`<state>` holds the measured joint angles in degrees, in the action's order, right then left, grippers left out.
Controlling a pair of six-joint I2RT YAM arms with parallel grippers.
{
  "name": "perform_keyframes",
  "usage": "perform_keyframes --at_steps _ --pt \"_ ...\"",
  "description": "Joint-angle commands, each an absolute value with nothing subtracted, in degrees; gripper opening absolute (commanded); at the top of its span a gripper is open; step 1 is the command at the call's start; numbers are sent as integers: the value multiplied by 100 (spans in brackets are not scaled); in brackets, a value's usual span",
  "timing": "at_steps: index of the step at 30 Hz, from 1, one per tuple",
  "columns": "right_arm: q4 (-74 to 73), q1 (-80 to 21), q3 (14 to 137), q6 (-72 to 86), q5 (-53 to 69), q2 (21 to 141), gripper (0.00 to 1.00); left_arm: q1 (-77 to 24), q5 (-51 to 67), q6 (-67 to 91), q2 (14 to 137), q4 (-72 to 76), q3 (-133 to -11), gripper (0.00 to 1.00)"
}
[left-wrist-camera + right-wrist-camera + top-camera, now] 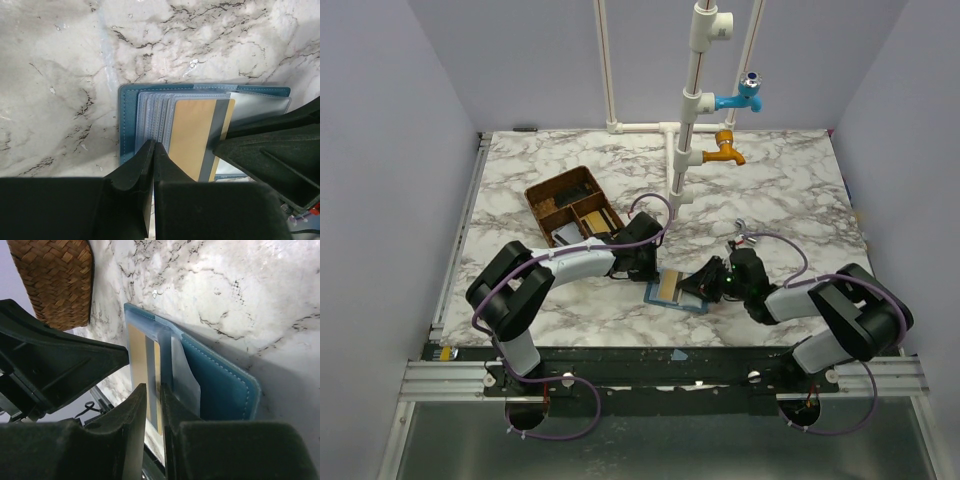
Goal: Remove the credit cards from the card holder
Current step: Remove the credit card from the card holder.
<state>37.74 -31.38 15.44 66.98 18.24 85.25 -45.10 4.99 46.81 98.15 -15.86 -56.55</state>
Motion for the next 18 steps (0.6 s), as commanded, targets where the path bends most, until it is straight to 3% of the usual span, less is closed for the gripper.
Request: perform_keyframes --at_steps 1,6,18 --pt "4513 -3102 1424 6966 2113 8810 19 -4536 386 4700 10087 -2057 -5364 5" --pt "4530 -3078 1359 6992 1992 8822 10 -4518 411 4805 10038 -2030 -5258 2" --pt "4271 -2883 1292 6778 1943 8777 13 -4264 632 5055 10017 -1820 -4875 0"
